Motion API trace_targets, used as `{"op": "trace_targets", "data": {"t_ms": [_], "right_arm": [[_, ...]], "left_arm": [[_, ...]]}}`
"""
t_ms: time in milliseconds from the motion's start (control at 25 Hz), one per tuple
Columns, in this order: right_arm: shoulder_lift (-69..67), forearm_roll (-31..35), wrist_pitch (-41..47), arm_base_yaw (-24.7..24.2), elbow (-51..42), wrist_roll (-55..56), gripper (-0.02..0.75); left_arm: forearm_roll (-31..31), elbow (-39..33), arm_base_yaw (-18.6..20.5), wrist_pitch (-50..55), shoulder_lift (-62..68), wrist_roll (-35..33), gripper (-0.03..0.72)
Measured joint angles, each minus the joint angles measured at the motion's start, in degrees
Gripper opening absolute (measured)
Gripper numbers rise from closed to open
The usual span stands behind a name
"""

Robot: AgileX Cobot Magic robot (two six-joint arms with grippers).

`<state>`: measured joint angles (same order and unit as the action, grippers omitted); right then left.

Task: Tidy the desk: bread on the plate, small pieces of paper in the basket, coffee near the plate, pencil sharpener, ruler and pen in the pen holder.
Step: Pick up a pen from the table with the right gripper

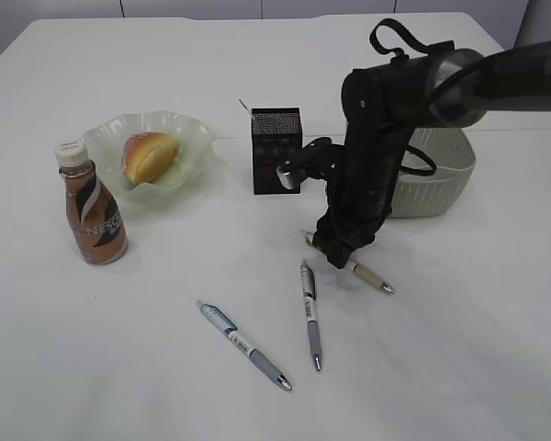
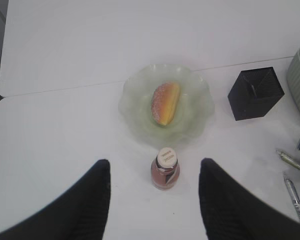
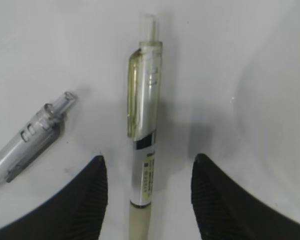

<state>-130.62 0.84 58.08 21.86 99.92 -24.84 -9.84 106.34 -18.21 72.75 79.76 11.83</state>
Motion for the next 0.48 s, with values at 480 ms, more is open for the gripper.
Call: {"op": "trace_targets", "data": {"t_ms": [480], "right_arm": [[-1.2, 0.3, -0.1, 0.0, 0.3, -1.0, 0.428]], "left_arm": [[0.0, 0.0, 0.0, 0.0, 0.0, -0.1, 0.393]]}}
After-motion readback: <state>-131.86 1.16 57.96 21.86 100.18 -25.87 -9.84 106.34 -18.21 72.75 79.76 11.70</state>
